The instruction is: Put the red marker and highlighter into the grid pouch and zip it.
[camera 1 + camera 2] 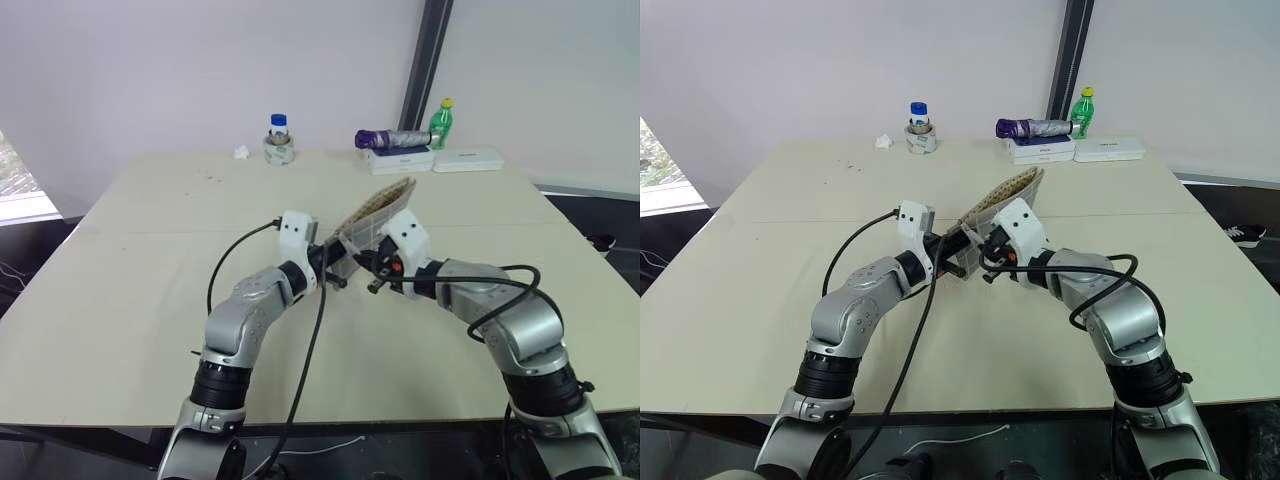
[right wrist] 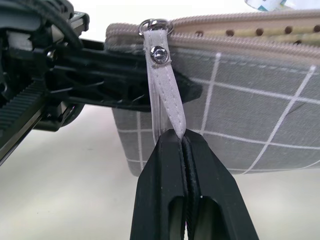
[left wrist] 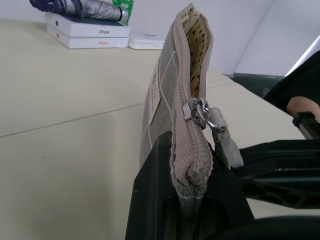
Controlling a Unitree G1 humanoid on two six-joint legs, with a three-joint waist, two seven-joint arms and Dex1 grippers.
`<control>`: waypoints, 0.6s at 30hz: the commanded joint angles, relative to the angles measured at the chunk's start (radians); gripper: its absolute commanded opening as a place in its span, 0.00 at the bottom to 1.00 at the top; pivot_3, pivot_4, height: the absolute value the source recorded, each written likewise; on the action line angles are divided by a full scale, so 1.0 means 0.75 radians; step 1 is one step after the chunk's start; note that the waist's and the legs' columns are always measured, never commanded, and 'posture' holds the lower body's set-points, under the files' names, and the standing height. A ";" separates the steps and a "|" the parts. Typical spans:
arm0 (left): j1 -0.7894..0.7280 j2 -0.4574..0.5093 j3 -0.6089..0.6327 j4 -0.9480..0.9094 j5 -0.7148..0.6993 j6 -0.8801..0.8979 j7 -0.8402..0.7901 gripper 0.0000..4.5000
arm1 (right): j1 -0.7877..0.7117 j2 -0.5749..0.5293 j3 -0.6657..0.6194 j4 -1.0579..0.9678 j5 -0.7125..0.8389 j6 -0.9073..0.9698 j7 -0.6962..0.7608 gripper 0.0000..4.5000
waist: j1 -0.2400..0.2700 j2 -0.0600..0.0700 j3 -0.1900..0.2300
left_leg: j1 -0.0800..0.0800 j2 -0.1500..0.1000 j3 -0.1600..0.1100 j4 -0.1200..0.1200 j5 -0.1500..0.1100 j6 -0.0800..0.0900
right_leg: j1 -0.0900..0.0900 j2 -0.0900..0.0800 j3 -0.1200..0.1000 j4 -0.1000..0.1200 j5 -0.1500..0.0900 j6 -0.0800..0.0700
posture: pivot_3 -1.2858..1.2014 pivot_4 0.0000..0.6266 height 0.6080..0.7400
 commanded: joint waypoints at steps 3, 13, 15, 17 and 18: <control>0.085 0.246 -0.161 -0.029 0.212 -0.334 -0.173 0.00 | -0.094 -0.163 -0.165 0.043 -0.022 -0.069 0.019 0.01 | -0.003 0.000 0.000 | 0.000 0.000 0.001 -0.001 0.000 0.000 | -0.001 0.000 0.001 0.000 0.000 0.000 | 0.52 0.24 0.98; 0.231 0.374 -0.144 -0.048 0.212 -0.519 -0.279 0.00 | -0.110 -0.359 -0.248 0.344 -0.133 -0.208 -0.035 0.01 | 0.002 0.000 0.000 | 0.000 0.001 0.002 -0.001 0.000 0.000 | -0.001 -0.001 0.002 -0.001 0.000 0.000 | 0.52 0.24 0.98; 0.249 0.384 -0.130 -0.063 0.201 -0.517 -0.280 0.00 | -0.099 -0.393 -0.233 0.416 -0.175 -0.252 -0.042 0.01 | -0.003 0.000 0.000 | 0.000 0.001 0.002 -0.001 0.000 0.000 | -0.001 -0.001 0.002 0.000 0.000 0.000 | 0.52 0.24 0.98; 0.264 0.395 -0.123 -0.076 0.195 -0.517 -0.283 0.00 | -0.093 -0.396 -0.235 0.457 -0.180 -0.277 -0.039 0.01 | -0.007 0.001 0.000 | 0.000 0.001 0.003 -0.001 0.000 0.000 | -0.001 0.000 0.002 0.000 0.000 0.000 | 0.52 0.24 0.98; 0.272 0.400 -0.121 -0.083 0.193 -0.517 -0.283 0.00 | -0.089 -0.391 -0.233 0.462 -0.177 -0.287 -0.036 0.01 | -0.008 0.001 0.000 | 0.000 0.001 0.003 -0.002 0.000 0.000 | -0.002 0.000 0.002 0.000 0.000 0.000 | 0.52 0.24 0.98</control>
